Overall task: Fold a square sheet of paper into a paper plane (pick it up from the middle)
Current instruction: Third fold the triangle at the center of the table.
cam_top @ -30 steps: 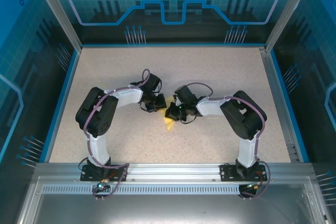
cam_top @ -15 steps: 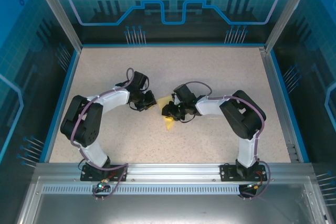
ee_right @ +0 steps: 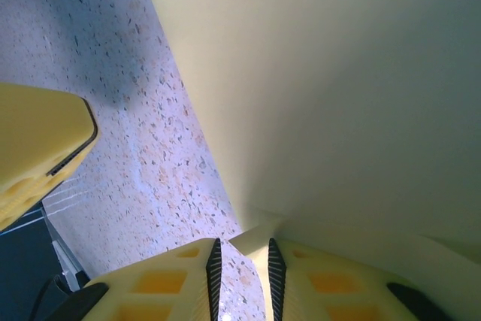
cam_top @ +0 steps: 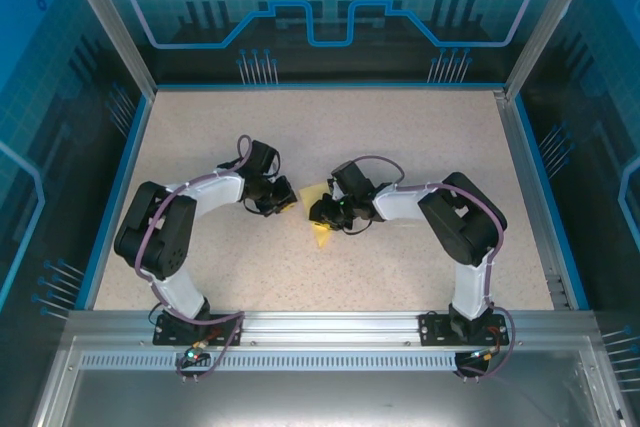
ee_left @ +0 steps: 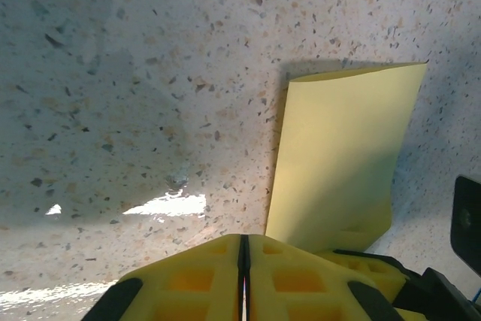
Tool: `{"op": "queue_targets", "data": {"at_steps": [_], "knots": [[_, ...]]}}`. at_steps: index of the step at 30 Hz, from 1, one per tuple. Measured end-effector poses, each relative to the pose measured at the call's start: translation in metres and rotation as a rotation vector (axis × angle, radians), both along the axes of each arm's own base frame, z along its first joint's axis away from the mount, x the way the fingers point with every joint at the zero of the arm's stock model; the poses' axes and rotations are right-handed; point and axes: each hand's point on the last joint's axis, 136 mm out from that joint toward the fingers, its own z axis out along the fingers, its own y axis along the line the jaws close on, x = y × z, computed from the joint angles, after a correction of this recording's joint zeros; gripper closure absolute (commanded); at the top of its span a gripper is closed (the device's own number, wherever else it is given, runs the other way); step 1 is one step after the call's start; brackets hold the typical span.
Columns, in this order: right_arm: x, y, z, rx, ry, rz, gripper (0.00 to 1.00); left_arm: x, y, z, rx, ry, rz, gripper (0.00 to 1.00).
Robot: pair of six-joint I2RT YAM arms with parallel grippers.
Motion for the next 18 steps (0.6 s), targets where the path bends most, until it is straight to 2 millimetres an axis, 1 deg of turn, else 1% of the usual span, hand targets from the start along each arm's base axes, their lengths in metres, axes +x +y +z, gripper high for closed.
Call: {"op": "queue_targets", "data": {"at_steps": [2,8,14,18], "knots": [[0.0,0.0,0.0,0.002,-0.001,-0.002,0.76,-0.001,-0.001,0.0,-0.01,0.004,-0.002,0.87],[0.001,-0.003,-0.004,-0.007,-0.005,-0.017,0.91,-0.003,-0.006,0.0,-0.04,0.004,-0.015,0.87],[0.0,-0.004,-0.005,-0.013,-0.004,-0.021,0.96,-0.005,-0.013,0.002,-0.067,-0.003,-0.036,0.87],[0.0,-0.004,-0.005,-0.013,-0.004,-0.021,1.0,-0.012,-0.027,0.004,-0.078,-0.002,-0.078,0.88]]}}
